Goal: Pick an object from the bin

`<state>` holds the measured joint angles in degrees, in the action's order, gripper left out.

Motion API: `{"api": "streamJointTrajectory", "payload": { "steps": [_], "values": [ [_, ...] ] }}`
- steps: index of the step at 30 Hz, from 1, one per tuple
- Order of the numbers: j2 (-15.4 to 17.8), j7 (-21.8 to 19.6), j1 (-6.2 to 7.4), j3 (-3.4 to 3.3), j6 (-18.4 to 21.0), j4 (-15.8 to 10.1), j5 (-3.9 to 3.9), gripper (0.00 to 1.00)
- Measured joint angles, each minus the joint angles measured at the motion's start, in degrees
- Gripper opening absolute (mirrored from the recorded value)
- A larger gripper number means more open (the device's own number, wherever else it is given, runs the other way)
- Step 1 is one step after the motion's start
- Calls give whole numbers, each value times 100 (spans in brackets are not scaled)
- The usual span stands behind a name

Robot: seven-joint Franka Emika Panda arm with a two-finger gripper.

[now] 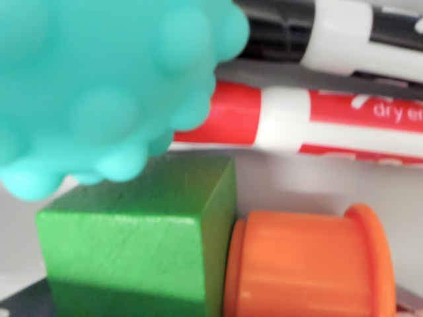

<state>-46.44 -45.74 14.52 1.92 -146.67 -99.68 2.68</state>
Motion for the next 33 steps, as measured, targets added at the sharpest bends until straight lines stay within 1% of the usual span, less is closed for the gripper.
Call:
{"api": "streamJointTrajectory", "payload": {
  "steps": [20, 25, 33],
  "values": [
    [21, 0, -3, -4, 7, -4, 0, 0],
    [102, 0, -2, 0, 50, -35, 0, 0],
    [320, 0, -1, 7, 194, -113, 0, 0]
  ]
}}
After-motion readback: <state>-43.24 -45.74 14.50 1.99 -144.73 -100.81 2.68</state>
